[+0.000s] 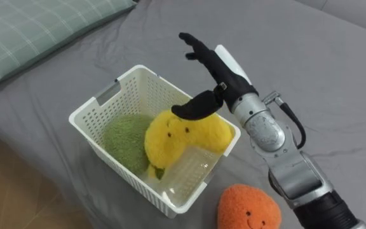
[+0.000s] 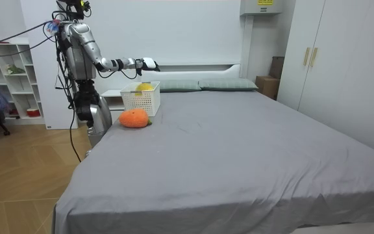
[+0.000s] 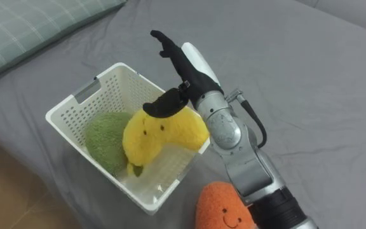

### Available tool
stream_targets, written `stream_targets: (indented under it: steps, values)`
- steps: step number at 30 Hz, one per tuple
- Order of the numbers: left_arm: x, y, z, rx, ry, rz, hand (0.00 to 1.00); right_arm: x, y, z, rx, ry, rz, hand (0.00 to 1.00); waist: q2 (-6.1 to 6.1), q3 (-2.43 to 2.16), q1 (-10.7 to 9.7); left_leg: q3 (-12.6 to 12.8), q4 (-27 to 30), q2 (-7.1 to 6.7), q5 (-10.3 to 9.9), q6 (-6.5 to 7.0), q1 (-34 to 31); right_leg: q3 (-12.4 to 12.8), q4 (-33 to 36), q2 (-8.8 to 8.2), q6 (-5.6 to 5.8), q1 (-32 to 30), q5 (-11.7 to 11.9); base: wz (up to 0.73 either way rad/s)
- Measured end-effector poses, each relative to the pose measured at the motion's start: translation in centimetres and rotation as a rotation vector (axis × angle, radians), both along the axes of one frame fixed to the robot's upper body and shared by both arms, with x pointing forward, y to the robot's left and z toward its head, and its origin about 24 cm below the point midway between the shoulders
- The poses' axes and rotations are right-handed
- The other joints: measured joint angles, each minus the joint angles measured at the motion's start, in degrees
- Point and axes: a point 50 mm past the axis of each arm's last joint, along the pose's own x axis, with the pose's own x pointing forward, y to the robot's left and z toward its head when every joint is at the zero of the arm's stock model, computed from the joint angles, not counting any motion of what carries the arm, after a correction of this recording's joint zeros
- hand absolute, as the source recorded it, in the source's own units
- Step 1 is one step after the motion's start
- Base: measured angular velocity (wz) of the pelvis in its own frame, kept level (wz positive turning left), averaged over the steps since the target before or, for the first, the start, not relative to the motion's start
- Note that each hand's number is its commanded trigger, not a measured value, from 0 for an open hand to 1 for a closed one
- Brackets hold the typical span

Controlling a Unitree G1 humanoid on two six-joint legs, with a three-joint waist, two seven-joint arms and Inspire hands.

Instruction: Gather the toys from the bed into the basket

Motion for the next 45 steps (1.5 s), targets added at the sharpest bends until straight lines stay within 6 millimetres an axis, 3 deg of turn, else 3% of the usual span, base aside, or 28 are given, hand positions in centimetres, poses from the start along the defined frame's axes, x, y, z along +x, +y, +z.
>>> stream_targets:
  steps: [10,17,20,23,27,28,30,34,39,41,45]
  values:
    - [-0.6,0.1,-0.1,0.003,0.013,0.007,0.00,0.1,-0.3,0.0,0.050,0.003,-0.035,0.00,-0.95,-0.52,-1.68,0.22,0.07,-0.01,0.01,0.01,0.14,-0.01,0.00,-0.05,0.00,0.16,0.00,0.00]
    - [-1.2,0.3,-0.1,0.007,0.021,0.037,0.00,0.3,-1.3,0.2,0.073,-0.020,-0.095,0.00,-0.65,-0.26,-3.28,0.63,0.07,0.01,0.01,0.03,0.39,0.03,0.01,-0.08,0.00,0.27,0.00,-0.03]
    - [-1.6,0.7,-0.1,0.008,0.023,0.081,0.00,0.5,-3.1,0.6,0.120,-0.035,-0.156,0.00,-0.47,-0.08,-4.85,0.33,0.13,-0.01,0.01,0.07,0.82,-0.31,-0.06,-0.20,0.00,0.96,0.01,0.09]
    - [-1.8,1.0,-0.1,0.012,0.019,0.104,0.00,-0.1,-5.4,-0.2,0.130,-0.035,-0.241,0.00,-0.43,-0.07,-5.38,0.67,0.09,-0.01,-0.05,0.15,0.98,-0.03,-0.05,-0.49,0.01,1.01,0.01,-0.03]
    - [-2.5,1.0,-0.1,0.011,0.022,0.114,0.00,-2.6,-8.2,-3.8,0.105,0.073,-0.346,0.00,0.10,0.05,-7.93,0.86,0.14,-0.02,-0.12,0.26,1.44,0.34,0.03,-0.49,0.02,1.39,0.02,-0.04]
    - [-2.5,0.9,-0.1,0.010,0.019,0.115,0.00,-3.2,-8.8,-4.5,0.101,0.099,-0.371,0.00,0.11,-0.15,-8.17,1.55,0.09,0.05,-0.14,0.28,1.36,1.55,0.11,-0.42,0.02,0.98,0.01,-0.23]
    - [-3.0,0.9,-0.2,0.009,0.028,0.119,0.00,-3.6,-9.6,-4.9,0.101,0.112,-0.400,0.00,0.77,-0.21,-9.14,2.48,0.00,0.09,-0.17,0.31,1.09,2.95,0.09,-0.15,0.03,0.32,0.00,-0.38]
    - [-3.2,1.0,-0.2,0.005,0.007,0.166,0.00,-3.6,-11.7,-4.3,0.134,0.090,-0.479,0.00,1.79,-0.83,-10.79,4.14,-0.51,0.28,-0.15,0.33,1.67,4.39,0.11,-0.16,0.03,0.12,0.00,-0.23]
    - [-3.3,1.2,-0.1,-0.007,-0.016,0.216,0.00,-4.6,-12.8,-5.0,0.207,0.121,-0.533,0.00,1.29,-1.32,-12.50,4.33,-1.13,0.40,-0.16,0.31,3.02,4.45,0.13,-0.31,0.03,1.15,-0.01,-0.03]
    - [-3.4,1.2,-0.1,-0.014,-0.018,0.232,0.00,-5.2,-12.9,-5.7,0.228,0.152,-0.545,0.00,1.10,-1.31,-12.60,4.49,-1.12,0.38,-0.17,0.32,3.01,4.47,0.13,-0.16,0.03,1.14,-0.01,-0.02]
    - [-3.7,1.2,-0.1,-0.010,-0.024,0.272,0.00,-7.5,-13.7,-9.1,0.204,0.278,-0.612,0.00,0.80,-1.24,-12.58,4.91,-1.12,0.38,-0.26,0.46,3.06,4.57,0.19,-0.12,0.05,1.15,-0.01,-0.02]
